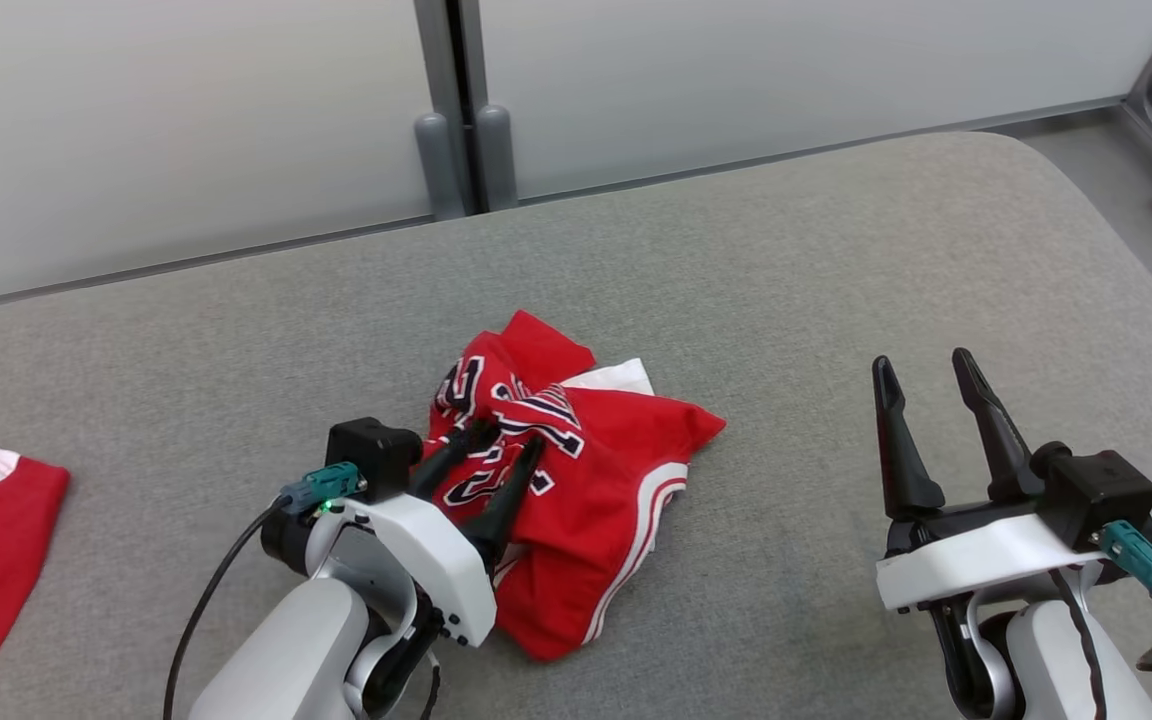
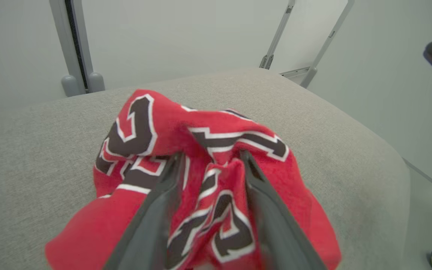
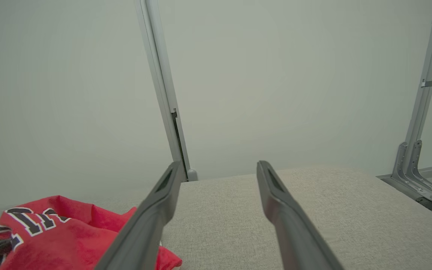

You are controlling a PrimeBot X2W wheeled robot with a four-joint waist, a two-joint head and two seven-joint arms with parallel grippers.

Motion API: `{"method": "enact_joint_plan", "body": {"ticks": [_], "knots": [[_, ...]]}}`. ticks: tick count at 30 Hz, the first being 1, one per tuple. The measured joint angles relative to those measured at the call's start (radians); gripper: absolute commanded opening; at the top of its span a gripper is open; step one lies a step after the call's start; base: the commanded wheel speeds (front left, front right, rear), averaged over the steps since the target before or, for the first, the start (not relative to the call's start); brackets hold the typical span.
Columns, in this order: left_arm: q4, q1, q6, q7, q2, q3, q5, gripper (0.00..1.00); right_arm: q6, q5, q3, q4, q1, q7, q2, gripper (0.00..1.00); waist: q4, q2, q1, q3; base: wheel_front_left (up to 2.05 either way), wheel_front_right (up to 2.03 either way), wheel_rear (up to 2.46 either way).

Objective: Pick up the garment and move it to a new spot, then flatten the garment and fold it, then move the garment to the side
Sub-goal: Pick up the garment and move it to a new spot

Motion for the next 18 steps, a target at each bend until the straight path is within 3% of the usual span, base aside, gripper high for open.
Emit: {"method": "enact_joint_plan", "body": {"ticks": [4,9,18], "knots": [[-0.005,-0.024,-0.004,-0.072,0.007,0.0,-0.002,1.0,0.0,0.0,-0.008,0.008,0.004,0.0,0.0,1.0,0.027,0.0,0.0,-0.014,0.0,0.0,0.0],[-0.048,-0.018,0.003,-0.121,0.056,0.009,0.015,1.0,0.0,-0.003,-0.016,0.012,0.019,0.0,0.0,1.0,0.057,0.0,0.0,-0.042,0.0,0.0,0.0],[-0.193,0.094,0.167,-0.226,0.129,0.15,0.022,1.0,0.0,-0.004,-0.017,0.012,0.059,0.0,0.0,1.0,0.115,0.0,0.0,-0.07,0.0,0.0,0.0]]}}
